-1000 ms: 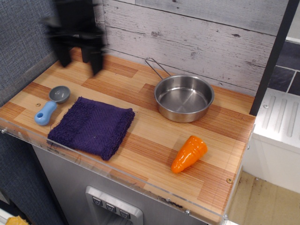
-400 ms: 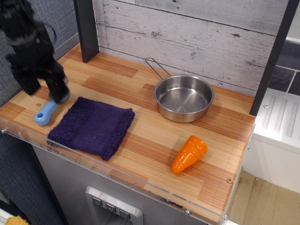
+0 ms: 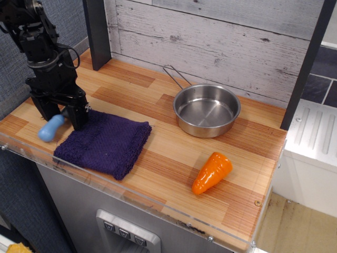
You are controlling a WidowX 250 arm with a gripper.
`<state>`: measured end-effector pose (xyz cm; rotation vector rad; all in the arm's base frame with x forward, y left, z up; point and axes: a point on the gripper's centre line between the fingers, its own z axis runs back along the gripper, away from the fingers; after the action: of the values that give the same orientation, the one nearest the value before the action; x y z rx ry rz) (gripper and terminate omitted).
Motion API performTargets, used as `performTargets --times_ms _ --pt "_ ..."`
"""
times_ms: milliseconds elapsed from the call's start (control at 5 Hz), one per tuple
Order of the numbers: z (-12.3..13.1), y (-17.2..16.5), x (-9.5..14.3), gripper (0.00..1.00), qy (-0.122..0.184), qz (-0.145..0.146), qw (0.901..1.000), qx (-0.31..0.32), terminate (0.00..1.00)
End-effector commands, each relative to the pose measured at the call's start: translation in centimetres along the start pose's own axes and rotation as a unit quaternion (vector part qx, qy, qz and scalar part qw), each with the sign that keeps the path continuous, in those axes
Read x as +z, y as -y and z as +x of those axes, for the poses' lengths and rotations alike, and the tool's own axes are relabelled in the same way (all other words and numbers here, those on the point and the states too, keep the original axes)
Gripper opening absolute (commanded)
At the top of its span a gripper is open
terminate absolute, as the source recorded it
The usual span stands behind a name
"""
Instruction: Pick the blue spoon and put it onto the blue towel
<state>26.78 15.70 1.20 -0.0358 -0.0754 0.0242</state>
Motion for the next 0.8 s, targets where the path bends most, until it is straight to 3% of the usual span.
performTargets --times_ms 0,600 --pt "0.3 -0.5 0.8 1.00 -0.012 -0.005 0.9997 -0.020 0.00" --pt "0.0 -1.9 2.3 1.00 -0.018 -0.018 0.9996 -0.011 0.00"
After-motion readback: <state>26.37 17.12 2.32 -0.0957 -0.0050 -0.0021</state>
